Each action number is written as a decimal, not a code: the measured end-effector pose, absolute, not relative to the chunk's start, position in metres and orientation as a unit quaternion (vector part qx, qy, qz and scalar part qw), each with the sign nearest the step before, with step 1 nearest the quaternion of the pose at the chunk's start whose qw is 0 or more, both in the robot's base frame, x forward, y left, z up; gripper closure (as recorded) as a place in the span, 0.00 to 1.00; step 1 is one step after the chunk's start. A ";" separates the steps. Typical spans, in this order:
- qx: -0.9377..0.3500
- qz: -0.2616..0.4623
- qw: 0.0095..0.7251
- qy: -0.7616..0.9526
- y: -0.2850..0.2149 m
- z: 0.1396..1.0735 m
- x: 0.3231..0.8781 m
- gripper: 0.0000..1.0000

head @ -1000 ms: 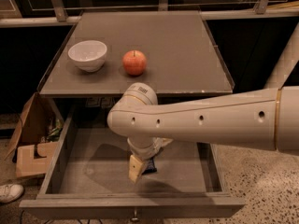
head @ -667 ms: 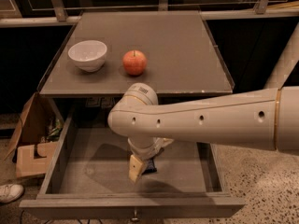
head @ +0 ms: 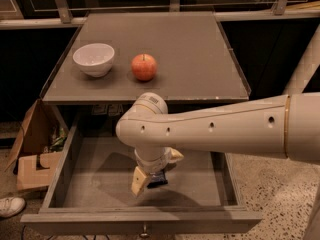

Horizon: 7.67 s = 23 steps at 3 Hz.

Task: Pick rxbar blueberry from top drawer and place on counter

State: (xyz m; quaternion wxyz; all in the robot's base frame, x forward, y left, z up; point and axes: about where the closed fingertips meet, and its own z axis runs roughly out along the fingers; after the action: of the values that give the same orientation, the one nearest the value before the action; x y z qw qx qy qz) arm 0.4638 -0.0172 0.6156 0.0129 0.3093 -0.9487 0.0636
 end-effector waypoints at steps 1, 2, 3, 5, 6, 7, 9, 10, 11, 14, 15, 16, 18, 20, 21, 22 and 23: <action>0.309 0.063 0.013 -0.949 -0.017 0.615 0.464 0.00; 0.298 0.079 -0.004 -0.951 -0.012 0.614 0.462 0.00; 0.257 0.104 -0.022 -0.960 -0.005 0.614 0.464 0.00; 0.243 0.087 -0.018 -0.966 0.008 0.618 0.487 0.00; 0.242 0.087 -0.018 -0.966 0.008 0.618 0.487 0.00; 0.241 0.085 -0.007 -0.967 0.005 0.611 0.492 0.00; 0.239 0.082 0.014 -0.967 0.006 0.595 0.499 0.00; 0.226 0.077 0.027 -0.971 -0.007 0.587 0.503 0.00; 0.208 0.070 0.038 -0.975 -0.025 0.582 0.508 0.00; 0.207 0.070 0.038 -0.975 -0.026 0.582 0.508 0.65; 0.207 0.070 0.038 -0.975 -0.026 0.582 0.508 0.89; 0.207 0.070 0.038 -0.975 -0.026 0.582 0.508 1.00; 0.207 0.069 0.035 -0.975 -0.027 0.599 0.507 1.00; 0.223 0.056 -0.020 -0.973 -0.052 0.690 0.479 1.00; 0.224 0.056 -0.020 -0.973 -0.052 0.691 0.479 1.00; 0.227 0.053 -0.009 -0.972 -0.053 0.689 0.483 1.00; 0.202 0.050 -0.033 -0.978 -0.085 0.734 0.491 1.00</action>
Offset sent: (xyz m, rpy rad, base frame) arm -0.0045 0.0194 -0.0020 -0.0580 -0.1469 -0.0683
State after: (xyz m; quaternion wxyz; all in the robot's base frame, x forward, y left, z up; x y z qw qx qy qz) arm 0.4909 -0.0853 0.7339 -0.0334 0.2022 -0.9775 0.0498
